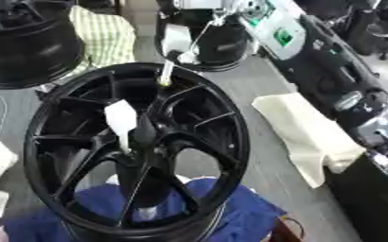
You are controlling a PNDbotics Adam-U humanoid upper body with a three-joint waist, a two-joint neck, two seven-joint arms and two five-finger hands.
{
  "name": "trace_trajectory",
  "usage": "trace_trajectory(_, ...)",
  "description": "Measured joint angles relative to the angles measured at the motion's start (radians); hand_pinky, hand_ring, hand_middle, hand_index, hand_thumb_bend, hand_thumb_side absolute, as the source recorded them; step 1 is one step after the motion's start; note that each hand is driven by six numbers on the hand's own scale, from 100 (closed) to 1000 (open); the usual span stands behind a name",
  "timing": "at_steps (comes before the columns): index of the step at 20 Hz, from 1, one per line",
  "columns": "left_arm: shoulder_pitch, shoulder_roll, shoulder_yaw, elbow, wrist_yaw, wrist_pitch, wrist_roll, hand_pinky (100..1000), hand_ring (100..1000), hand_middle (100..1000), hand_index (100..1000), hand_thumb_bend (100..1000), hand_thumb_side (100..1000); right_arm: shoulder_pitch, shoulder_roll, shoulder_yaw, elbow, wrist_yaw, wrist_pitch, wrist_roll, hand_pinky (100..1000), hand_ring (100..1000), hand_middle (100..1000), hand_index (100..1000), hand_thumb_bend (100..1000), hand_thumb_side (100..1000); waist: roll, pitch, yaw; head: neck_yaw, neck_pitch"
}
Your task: Pull the pin out of the wheel hub.
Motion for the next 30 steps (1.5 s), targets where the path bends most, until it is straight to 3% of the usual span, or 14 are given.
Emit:
trace_trajectory(5,0.008,0.01,0.022,0.0,-0.001,0.003,0.021,453,909,619,772,158,528,0.119,-0.12,-0.097,-0.059,-0.04,0.046,-0.071,680,622,441,671,121,152,0.0,-0.001,-0.053,0.045,0.0)
trace_trajectory(9,0.011,0.01,0.041,-0.001,-0.001,0.003,0.041,453,909,618,772,158,527,0.222,-0.21,-0.197,-0.059,-0.092,0.095,-0.134,644,594,439,672,122,164,0.014,0.006,-0.092,0.086,-0.002)
trace_trajectory(10,0.011,0.01,0.045,-0.001,-0.001,0.003,0.046,453,909,618,772,159,527,0.249,-0.221,-0.224,-0.049,-0.104,0.107,-0.15,644,610,524,750,136,154,0.017,0.008,-0.1,0.094,-0.003)
trace_trajectory(11,0.011,0.01,0.048,-0.001,-0.001,0.003,0.05,453,909,618,772,159,527,0.276,-0.224,-0.251,-0.038,-0.111,0.119,-0.167,646,613,538,761,138,157,0.018,0.01,-0.106,0.102,-0.005)
trace_trajectory(12,0.011,0.01,0.052,-0.002,-0.001,0.003,0.054,453,909,618,772,159,527,0.303,-0.223,-0.279,-0.024,-0.113,0.13,-0.184,667,659,693,845,178,178,0.019,0.014,-0.112,0.11,-0.01)
trace_trajectory(13,0.011,0.01,0.056,-0.002,-0.001,0.003,0.058,453,909,618,772,160,527,0.329,-0.214,-0.305,-0.007,-0.112,0.143,-0.201,670,665,710,852,184,186,0.02,0.018,-0.118,0.117,-0.011)
trace_trajectory(14,0.01,0.01,0.058,-0.002,-0.001,0.003,0.06,453,909,618,772,160,527,0.357,-0.199,-0.329,0.015,-0.108,0.156,-0.217,688,707,802,891,215,248,0.021,0.019,-0.121,0.122,-0.014)
trace_trajectory(16,0.01,0.009,0.063,-0.003,0.0,0.003,0.066,453,909,618,772,159,527,0.41,-0.153,-0.375,0.06,-0.088,0.181,-0.251,699,731,855,901,260,346,0.03,0.023,-0.124,0.133,-0.022)
trace_trajectory(19,0.01,0.006,0.068,-0.004,0.001,0.001,0.072,453,909,618,772,160,526,0.494,-0.071,-0.452,0.138,-0.049,0.221,-0.302,680,719,855,889,271,405,0.042,0.026,-0.125,0.139,-0.028)
trace_trajectory(24,0.008,0.005,0.069,-0.006,0.001,-0.002,0.075,454,909,618,772,160,526,0.621,0.058,-0.582,0.198,-0.05,0.237,-0.383,623,659,784,854,238,415,0.048,0.026,-0.123,0.139,-0.036)
trace_trajectory(27,0.006,0.003,0.069,-0.006,0.001,-0.002,0.075,454,909,618,772,160,527,0.695,0.132,-0.648,0.184,-0.081,0.212,-0.429,600,625,743,842,206,378,0.049,0.026,-0.117,0.134,-0.036)
trace_trajectory(30,0.006,-0.003,0.068,-0.006,0.001,-0.002,0.073,454,909,618,772,158,526,0.768,0.205,-0.678,0.134,-0.117,0.178,-0.476,583,602,710,830,164,328,0.048,0.026,-0.108,0.125,-0.036)
